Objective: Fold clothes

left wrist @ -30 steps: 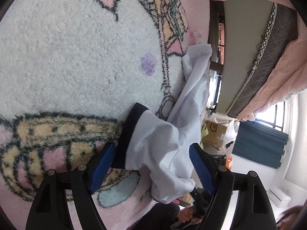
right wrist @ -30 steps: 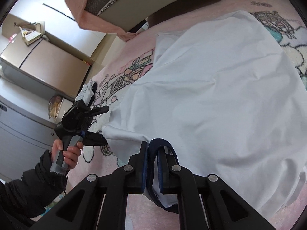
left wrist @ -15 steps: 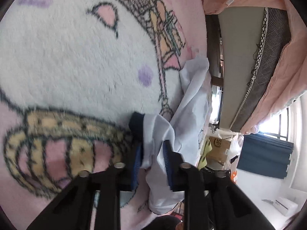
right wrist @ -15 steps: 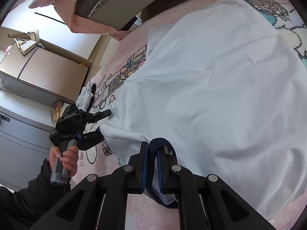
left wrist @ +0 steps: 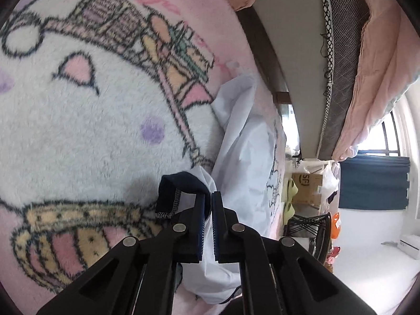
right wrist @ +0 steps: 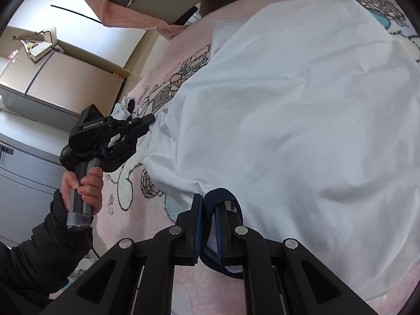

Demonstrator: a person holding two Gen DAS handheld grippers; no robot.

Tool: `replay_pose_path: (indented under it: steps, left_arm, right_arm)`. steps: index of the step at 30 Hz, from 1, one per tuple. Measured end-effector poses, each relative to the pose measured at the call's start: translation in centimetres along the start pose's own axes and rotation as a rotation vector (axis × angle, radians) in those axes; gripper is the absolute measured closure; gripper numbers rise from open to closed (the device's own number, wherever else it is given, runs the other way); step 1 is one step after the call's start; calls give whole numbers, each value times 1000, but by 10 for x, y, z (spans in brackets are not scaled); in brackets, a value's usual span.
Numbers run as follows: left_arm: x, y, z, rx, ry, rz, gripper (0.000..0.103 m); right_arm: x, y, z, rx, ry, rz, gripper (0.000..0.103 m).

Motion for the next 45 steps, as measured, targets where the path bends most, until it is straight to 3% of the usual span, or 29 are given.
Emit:
replay_pose_path:
  steps: [8,15,18,21,23,28,29,31,33,34,37,40,45]
  left_arm:
    - [25,-18,24,27,61,22,99]
    - [37,-51,42,70,109,19,99]
    - [29,-52,39,35,101,26,99]
    - [10,-40,26,-57,61,17,99]
    - [-6,-31,14,-102,30,50,99]
    - [-27,-20,-13,-138,-15,50,98]
    - [-30,-20,-17,-139,-26,41,94]
    - [-34,-19,-24,-133,-49,25,76]
    - [-41,-25,-29,-80,-88,-22,9]
    - [-45,-28,-32,-53,-110,-50,5]
    - [-58,-31,-37,6,-231,-187,3]
    - [-74,-21,-47,23,-331,-235,3]
    - [-80,-4,-60,29,-379,-318,2]
  right_arm:
    - [-4,9,-6,-24,8,35,96]
    - [-30,40,-28,-124,-34,112,96]
    - [-44,53,-38,-162,-85,92,96]
    - [-53,60,-46,-182,-123,75,96]
    - [-55,60,-47,-183,-122,85,96]
    - [-56,56,-41,-158,-94,126,96]
    - [-57,54,-40,-151,-91,137,96]
    - [-57,50,-36,-137,-82,158,96]
    - [-56,45,-33,-123,-76,175,96]
    - [-56,43,-32,-114,-75,178,96]
    - [-56,35,-28,-90,-71,194,96]
    - [-58,28,-23,-61,-71,206,96]
    - [-64,16,-11,-5,-72,226,96]
Point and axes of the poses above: each gripper's, at about its wrist camera, not at the fingertips, and y roughly the way its jaws point, x to its right, z to its top, the point moved 7 cm from there along y, roughly the way its jaws point, and after that the axes turned 15 degrees about -x, right-handed, at the moved point
